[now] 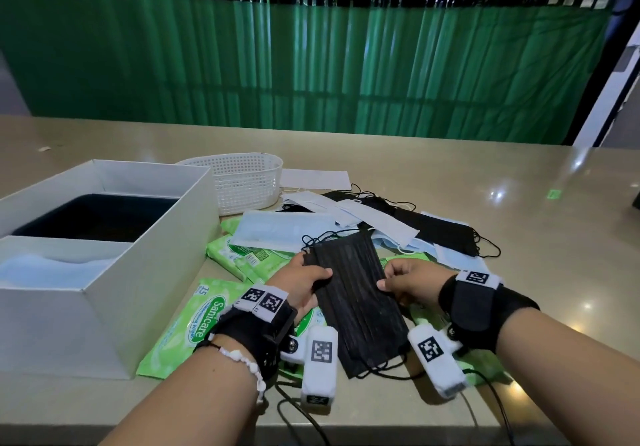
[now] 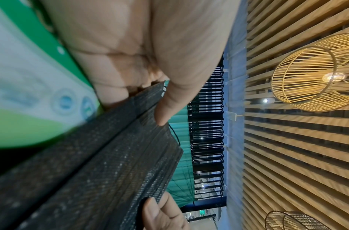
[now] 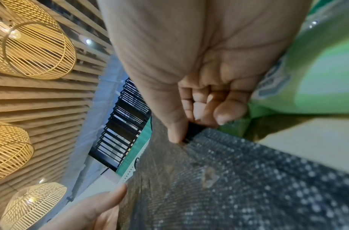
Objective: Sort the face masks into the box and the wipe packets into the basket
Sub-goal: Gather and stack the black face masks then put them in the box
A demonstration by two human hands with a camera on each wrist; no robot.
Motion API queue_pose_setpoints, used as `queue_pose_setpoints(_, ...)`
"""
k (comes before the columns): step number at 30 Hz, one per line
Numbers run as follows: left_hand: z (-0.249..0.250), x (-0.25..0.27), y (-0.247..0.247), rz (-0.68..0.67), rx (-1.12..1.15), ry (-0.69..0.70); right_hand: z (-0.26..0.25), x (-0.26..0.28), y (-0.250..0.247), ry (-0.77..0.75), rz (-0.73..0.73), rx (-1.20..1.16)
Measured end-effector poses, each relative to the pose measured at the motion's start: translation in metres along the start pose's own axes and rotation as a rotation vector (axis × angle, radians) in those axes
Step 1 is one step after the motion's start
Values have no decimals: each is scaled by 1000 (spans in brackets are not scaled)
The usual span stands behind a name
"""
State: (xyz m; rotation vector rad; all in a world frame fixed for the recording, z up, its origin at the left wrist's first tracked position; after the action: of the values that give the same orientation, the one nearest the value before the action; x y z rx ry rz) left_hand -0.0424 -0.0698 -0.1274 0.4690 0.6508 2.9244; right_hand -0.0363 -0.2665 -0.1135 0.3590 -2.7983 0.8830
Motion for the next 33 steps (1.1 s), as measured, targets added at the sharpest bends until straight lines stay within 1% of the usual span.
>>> queue_pose_setpoints(5,-2,-1,-2,10,-40,-12,3,-3,1,5,19,-3)
queue_pose_setpoints(10,-2,-2,-3,36,14,-26,1,-2,4,16,-65,67)
queue_pose_setpoints(13,0,0,-3,49,-14,-26,0,-1,4,23,-118,100)
queue_pose_setpoints(16,2,3,-1,52,-23,-35,-2,2,6,11,-144,113)
queue_pose_setpoints(19,3,7,2,42,19,-69,-3,4,7,6,-148,147)
queue_pose_setpoints(22,3,9,4,33,18,-110,-3,3,8,-7,-162,76)
queue_pose_setpoints(25,1,7,3,51,-8,-97,-4,3,6,4,-178,-128)
queue_pose_setpoints(26,1,6,3,57,-12,-87,-5,3,4,12,-175,-146)
queue_pose_setpoints(29,2,6,4,30,-71,-55,-9,5,3,30,-162,-16)
queue_pose_setpoints(33,0,5,3,14,-84,-5,-12,5,8,41,-91,145)
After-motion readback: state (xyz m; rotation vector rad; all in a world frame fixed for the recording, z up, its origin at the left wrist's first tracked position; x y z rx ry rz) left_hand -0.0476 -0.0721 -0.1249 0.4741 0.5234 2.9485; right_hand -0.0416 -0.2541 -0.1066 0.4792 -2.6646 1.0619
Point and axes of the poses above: each hand's wrist, its own x-axis away from the middle knuckle, its own y-axis out of the palm, z = x × y, the point moved 3 cm from there along -x, towards the middle knuckle, and after that the axes turned 2 degrees about -x, right-handed, at the moved point
